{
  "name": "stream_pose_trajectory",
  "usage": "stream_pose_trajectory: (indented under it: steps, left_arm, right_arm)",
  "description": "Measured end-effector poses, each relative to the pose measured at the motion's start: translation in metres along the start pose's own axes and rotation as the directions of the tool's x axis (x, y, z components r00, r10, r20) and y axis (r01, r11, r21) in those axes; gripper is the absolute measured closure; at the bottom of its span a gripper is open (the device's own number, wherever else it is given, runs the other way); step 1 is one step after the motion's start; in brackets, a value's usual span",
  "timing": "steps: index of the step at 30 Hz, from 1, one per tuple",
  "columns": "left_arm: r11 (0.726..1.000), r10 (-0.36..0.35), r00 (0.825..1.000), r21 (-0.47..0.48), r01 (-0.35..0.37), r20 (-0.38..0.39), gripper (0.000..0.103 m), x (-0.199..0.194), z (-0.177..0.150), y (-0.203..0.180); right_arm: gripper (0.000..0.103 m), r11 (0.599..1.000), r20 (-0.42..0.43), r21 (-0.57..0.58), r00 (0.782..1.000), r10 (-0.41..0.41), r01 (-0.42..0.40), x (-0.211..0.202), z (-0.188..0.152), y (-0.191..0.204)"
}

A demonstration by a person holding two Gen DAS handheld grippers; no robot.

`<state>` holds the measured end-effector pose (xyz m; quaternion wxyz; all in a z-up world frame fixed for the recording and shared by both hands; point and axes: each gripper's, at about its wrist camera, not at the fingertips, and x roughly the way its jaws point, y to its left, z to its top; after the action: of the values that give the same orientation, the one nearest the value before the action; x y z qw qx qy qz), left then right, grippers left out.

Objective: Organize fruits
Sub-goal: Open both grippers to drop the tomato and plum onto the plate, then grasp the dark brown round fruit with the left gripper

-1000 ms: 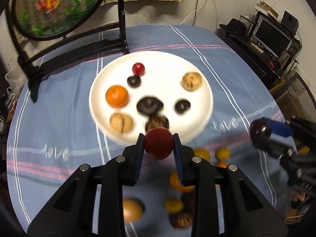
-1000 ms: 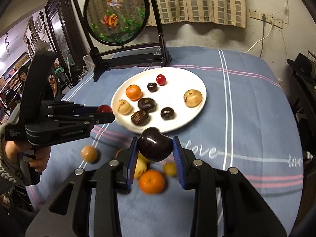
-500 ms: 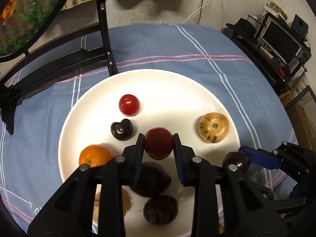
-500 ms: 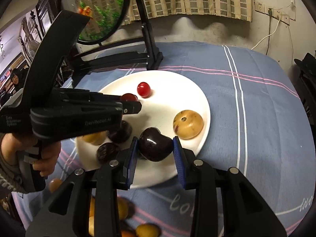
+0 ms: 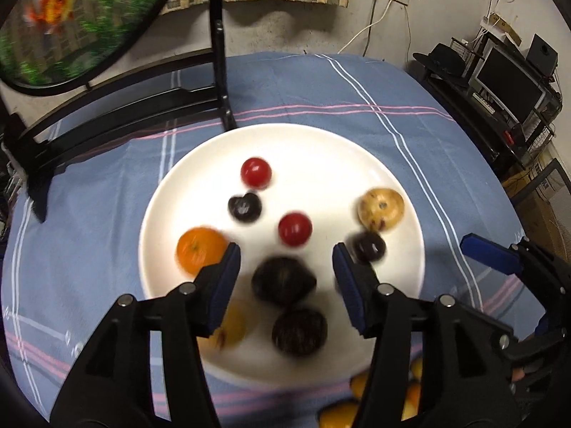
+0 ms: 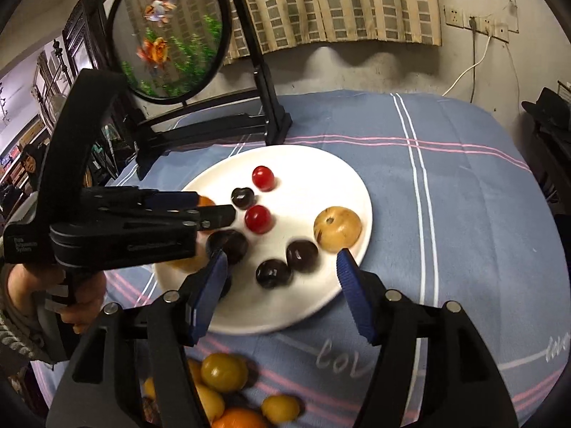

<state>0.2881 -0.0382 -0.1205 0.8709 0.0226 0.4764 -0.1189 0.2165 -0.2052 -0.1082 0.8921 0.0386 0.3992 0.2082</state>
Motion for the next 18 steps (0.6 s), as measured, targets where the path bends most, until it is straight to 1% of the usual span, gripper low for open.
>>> stream_pose_trajectory:
  steps: [2, 4, 7, 12, 15, 18]
  left_arm:
    - [1.000, 0.007, 1.000, 0.001, -0.007, -0.002, 0.043, -0.013, -0.012, 0.000]
    - [1.000, 0.029, 1.000, 0.003, -0.029, -0.006, 0.039, -0.031, -0.034, 0.000]
    - [1.000, 0.026, 0.999, -0.012, -0.027, -0.031, 0.039, -0.049, -0.065, 0.000]
    - [1.000, 0.011, 0.997, -0.021, -0.012, -0.079, 0.039, -0.075, -0.124, -0.003]
    - [1.000, 0.010, 0.995, 0.007, -0.010, -0.096, 0.038, -0.081, -0.151, -0.010]
    - [1.000, -0.012, 0.993, 0.018, 0.014, -0.121, 0.038, -0.080, -0.171, -0.017]
  right_arm:
    - [0.038, 1.000, -0.002, -0.002, 1.000, -0.002, 0.002, -0.012, -0.007, 0.006]
    - [0.038, 1.000, -0.006, 0.000, 1.000, -0.008, 0.008, -0.031, -0.020, 0.012]
    - [0.038, 1.000, -0.015, 0.008, 1.000, -0.024, 0.024, -0.054, -0.039, 0.017]
    - [0.037, 0.995, -0.062, 0.090, 0.997, -0.037, 0.043, -0.086, -0.079, 0.014]
    - [0.037, 0.990, -0.087, 0.129, 0.995, -0.044, 0.056, -0.101, -0.103, 0.012]
    - [0.037, 0.987, -0.105, 0.152, 0.993, -0.044, 0.059, -0.112, -0.118, 0.015]
